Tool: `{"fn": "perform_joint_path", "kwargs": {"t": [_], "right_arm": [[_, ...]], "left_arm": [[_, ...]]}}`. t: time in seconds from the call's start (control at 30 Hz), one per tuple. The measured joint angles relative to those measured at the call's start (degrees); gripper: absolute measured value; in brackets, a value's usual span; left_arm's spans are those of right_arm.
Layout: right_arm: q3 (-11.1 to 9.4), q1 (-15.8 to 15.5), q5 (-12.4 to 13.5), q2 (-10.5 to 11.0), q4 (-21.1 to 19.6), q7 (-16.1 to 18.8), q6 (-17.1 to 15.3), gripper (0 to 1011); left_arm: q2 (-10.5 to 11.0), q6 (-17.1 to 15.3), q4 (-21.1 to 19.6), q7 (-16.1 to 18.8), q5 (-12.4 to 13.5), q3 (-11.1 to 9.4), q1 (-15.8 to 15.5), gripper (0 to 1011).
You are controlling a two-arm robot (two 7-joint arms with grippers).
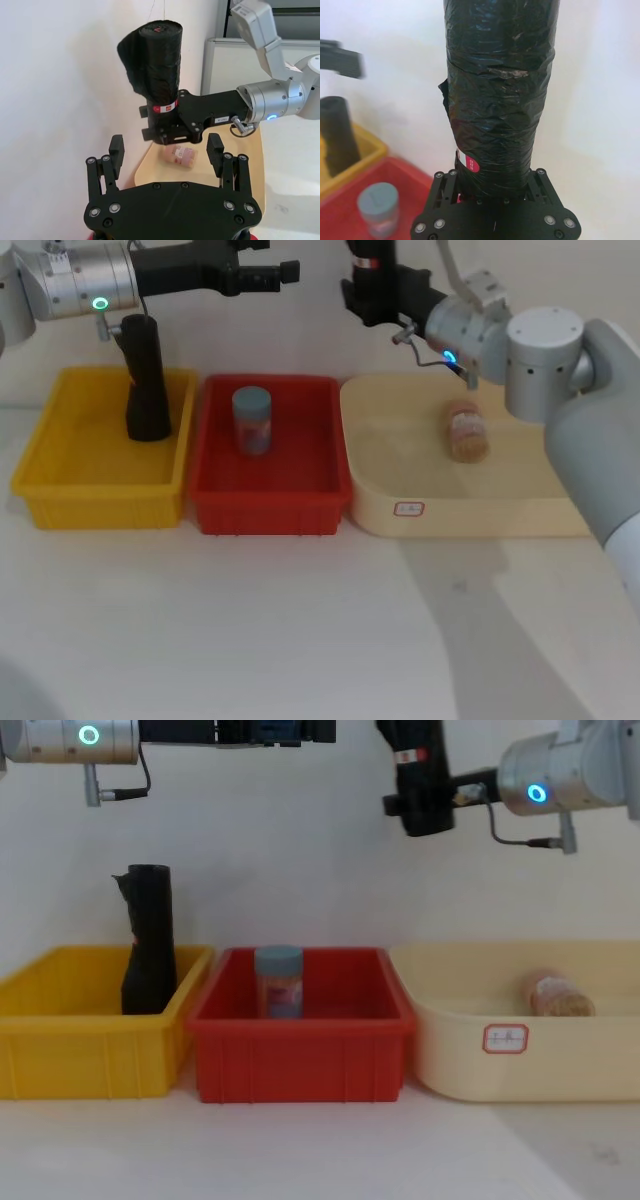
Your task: Pick up the garbage bag with the one hand and transfer it to the other hand.
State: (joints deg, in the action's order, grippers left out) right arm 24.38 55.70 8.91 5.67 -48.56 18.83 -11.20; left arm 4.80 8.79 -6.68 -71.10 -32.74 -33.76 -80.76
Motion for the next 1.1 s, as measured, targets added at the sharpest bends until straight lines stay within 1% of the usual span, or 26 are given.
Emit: {"fn": "perform_joint_path", "kwargs": {"t": [0.37, 0.4, 0.57, 0.63, 0.7, 0.73, 0.83, 0.87, 0.9, 0.97, 1.03, 1.1], "right_arm": [[-3.3, -2.6, -0.5, 1.4, -1.0, -6.6, -2.2, 522], [-3.9, -2.9, -0.6, 1.6, -1.1, -7.4, -2.4, 522], [-5.1, -3.7, -0.7, 2.1, -1.2, -9.6, -2.8, 530], [-5.6, -4.0, -0.7, 2.3, -1.2, -10.3, -2.9, 603], [-5.9, -4.2, -0.8, 2.4, -1.2, -10.7, -2.9, 644], [-6.1, -4.3, -0.8, 2.5, -1.2, -10.9, -2.9, 697], [-6.6, -4.6, -0.8, 2.7, -1.2, -11.6, -3.0, 753], [-6.7, -4.7, -0.8, 2.8, -1.3, -11.7, -3.0, 807], [-6.7, -4.7, -0.9, 2.8, -1.3, -11.8, -3.1, 824], [-7.0, -4.9, -0.9, 2.9, -1.3, -12.1, -3.1, 894], [-7.2, -5.0, -0.9, 2.9, -1.3, -12.4, -3.1, 927], [-7.3, -5.1, -0.9, 3.0, -1.3, -12.6, -3.1, 983]], "left_arm": [[0.0, 0.0, 0.0, 0.0, 0.0, 0.0, 0.0, 1001], [0.0, 0.0, 0.0, 0.0, 0.0, 0.0, 0.0, 1001], [0.0, 0.0, 0.0, 0.0, 0.0, 0.0, 0.0, 1001], [0.0, 0.0, 0.0, 0.0, 0.0, 0.0, 0.0, 1001], [0.0, 0.0, 0.0, 0.0, 0.0, 0.0, 0.0, 1000], [0.0, 0.0, 0.0, 0.0, 0.0, 0.0, 0.0, 1001], [0.0, 0.0, 0.0, 0.0, 0.0, 0.0, 0.0, 1001], [0.0, 0.0, 0.0, 0.0, 0.0, 0.0, 0.0, 1001], [0.0, 0.0, 0.0, 0.0, 0.0, 0.0, 0.0, 1001], [0.0, 0.0, 0.0, 0.0, 0.0, 0.0, 0.0, 1001], [0.0, 0.0, 0.0, 0.0, 0.0, 0.0, 0.0, 1000], [0.0, 0.0, 0.0, 0.0, 0.0, 0.0, 0.0, 1001]]}}
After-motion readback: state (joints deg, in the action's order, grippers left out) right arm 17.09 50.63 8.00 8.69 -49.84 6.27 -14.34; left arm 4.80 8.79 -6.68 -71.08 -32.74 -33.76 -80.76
